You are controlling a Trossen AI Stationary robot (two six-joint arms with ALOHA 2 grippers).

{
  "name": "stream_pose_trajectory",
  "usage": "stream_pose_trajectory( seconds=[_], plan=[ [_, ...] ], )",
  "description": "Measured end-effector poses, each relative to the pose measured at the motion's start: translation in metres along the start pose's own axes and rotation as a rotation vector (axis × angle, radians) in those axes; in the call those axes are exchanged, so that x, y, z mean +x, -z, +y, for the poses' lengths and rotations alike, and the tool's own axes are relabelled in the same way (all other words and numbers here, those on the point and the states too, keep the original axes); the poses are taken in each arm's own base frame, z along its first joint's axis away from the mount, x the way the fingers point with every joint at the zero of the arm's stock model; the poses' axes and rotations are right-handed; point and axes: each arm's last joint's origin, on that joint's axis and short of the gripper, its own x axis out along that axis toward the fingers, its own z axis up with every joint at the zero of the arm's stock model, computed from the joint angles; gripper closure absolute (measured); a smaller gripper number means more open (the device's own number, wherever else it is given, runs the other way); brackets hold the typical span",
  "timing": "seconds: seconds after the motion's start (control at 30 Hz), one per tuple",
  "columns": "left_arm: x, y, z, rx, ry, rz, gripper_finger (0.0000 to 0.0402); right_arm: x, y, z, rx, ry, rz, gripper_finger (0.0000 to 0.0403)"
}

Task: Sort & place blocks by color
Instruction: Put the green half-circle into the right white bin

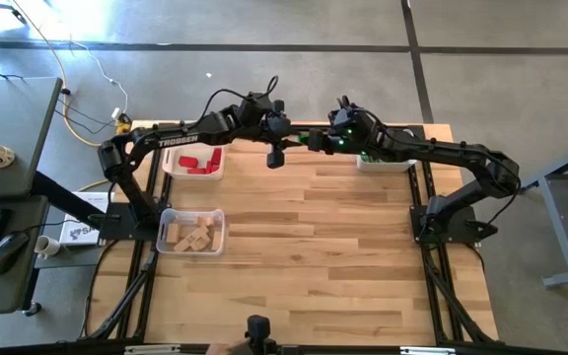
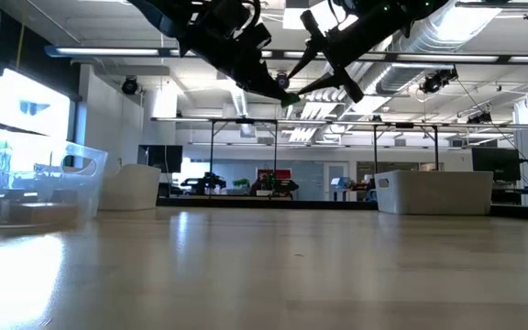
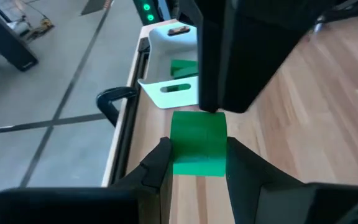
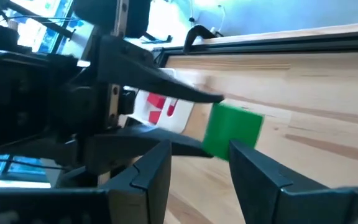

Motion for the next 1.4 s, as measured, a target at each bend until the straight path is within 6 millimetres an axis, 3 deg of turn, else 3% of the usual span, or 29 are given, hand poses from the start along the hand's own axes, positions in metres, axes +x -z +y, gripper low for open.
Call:
stream_pose_trajectory(
  seconds=[0.53,1.03,1.17,1.3,1.4],
  plan=[
    [-0.022,-0.012,0.002,0.064,-0.1,0.014,0.0317,0.0,-0.005,-0.002,0.005,0.023,-0.049,0.0258],
    [-0.015,-0.029,-0.025,0.146,-0.073,-0.039,0.0317,0.0,-0.006,0.002,-0.003,-0.042,-0.022,0.0259],
    [-0.014,-0.031,-0.029,0.159,-0.083,-0.034,0.0317,0.0,-0.004,0.001,-0.004,-0.049,0.009,0.028],
    [-0.014,-0.031,-0.028,0.16,-0.103,-0.031,0.0317,0.0,-0.005,0.002,-0.02,-0.047,0.0,0.0328],
    [-0.014,-0.031,-0.027,0.16,-0.116,-0.024,0.031,0.0,-0.005,0.002,-0.048,-0.048,-0.001,0.0335]
  ],
)
